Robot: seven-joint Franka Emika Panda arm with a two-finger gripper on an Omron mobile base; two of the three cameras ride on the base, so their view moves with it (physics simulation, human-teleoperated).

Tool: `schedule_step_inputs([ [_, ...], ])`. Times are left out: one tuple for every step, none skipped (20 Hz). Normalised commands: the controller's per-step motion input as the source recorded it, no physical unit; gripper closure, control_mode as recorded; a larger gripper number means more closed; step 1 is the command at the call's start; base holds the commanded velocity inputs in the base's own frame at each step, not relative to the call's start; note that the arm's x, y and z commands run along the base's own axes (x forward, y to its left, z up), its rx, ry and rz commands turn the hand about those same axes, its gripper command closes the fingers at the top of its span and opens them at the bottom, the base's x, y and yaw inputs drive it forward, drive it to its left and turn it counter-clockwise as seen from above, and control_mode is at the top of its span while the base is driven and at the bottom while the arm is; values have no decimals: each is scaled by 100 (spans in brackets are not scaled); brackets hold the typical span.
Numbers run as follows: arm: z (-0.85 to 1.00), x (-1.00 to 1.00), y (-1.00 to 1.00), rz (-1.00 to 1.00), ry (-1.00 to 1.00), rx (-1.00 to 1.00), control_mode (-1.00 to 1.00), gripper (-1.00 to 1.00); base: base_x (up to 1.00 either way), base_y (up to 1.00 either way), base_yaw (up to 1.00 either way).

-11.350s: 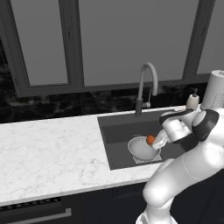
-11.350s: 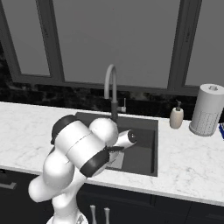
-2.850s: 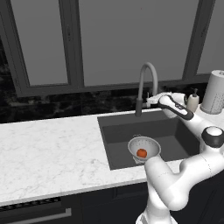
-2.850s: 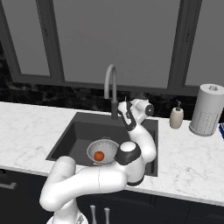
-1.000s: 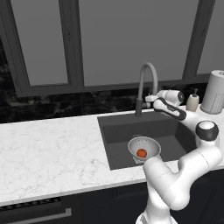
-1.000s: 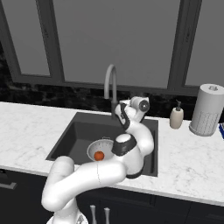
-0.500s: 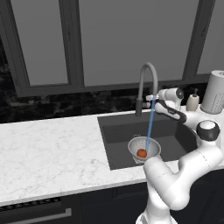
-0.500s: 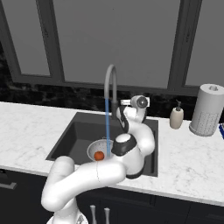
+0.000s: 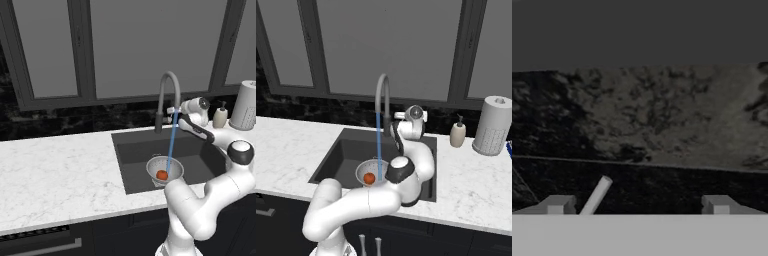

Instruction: Put the colander in the sink, put the orange in the colander, and turn on the sink faucet and pour water over the colander.

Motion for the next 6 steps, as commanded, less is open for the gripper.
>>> schedule_step_inputs([
  [0,-12,-100,0,9,7,-100,-100,0,0,0],
  [0,-9,-100,0,7,14,-100,-100,0,0,0],
  [0,-13,-100,0,7,19,-100,-100,0,0,0],
  [0,-14,-100,0,8,20,-100,-100,0,0,0],
  [0,-17,-98,0,7,21,-100,-100,0,0,0],
  [0,-18,-100,0,7,21,-100,-100,0,0,0],
])
